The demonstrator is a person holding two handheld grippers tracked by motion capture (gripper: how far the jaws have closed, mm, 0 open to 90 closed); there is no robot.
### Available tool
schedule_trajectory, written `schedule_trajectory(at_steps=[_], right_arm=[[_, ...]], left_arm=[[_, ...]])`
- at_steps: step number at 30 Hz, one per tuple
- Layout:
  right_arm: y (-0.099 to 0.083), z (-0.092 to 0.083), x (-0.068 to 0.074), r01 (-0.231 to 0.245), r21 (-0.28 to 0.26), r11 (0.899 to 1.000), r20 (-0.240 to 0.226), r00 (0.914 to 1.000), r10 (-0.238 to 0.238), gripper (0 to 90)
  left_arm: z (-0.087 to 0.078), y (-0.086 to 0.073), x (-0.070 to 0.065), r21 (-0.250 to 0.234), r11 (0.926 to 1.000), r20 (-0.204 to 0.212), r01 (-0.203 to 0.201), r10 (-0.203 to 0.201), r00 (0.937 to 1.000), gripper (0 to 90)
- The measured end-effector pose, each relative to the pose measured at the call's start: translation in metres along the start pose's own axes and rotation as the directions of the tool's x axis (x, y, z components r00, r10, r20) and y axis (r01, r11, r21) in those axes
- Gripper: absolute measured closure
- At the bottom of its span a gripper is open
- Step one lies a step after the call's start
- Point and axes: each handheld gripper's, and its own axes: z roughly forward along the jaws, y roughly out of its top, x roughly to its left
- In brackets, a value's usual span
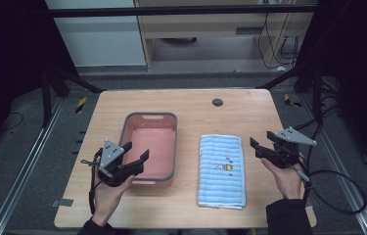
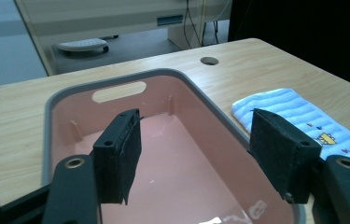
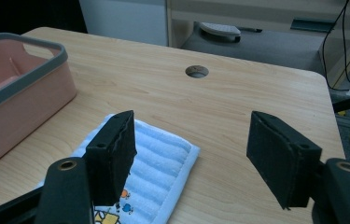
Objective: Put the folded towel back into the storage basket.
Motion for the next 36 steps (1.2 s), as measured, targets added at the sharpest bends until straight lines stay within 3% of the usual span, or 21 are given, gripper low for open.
schedule_trajectory(at_steps=[10,14,36], right_arm=[[0.005,0.003,0.000,0.007,-0.004,1.000,0.000,1.0000,-0.007,34.5],[0.006,0.005,-0.001,-0.006,-0.009,1.000,-0.011,0.9999,0.006,38.0],[0.014,0.022,0.002,0.018,0.009,1.000,-0.026,0.9995,-0.017,48.5]], left_arm=[[0.013,0.003,-0.022,0.006,0.9994,0.028,-0.033,0.033,0.9991,35.1],[0.019,0.003,-0.030,0.007,0.9993,0.044,-0.037,0.037,0.9984,35.7],[0.046,0.004,-0.071,0.005,0.9983,0.126,-0.058,0.057,0.9904,41.3]])
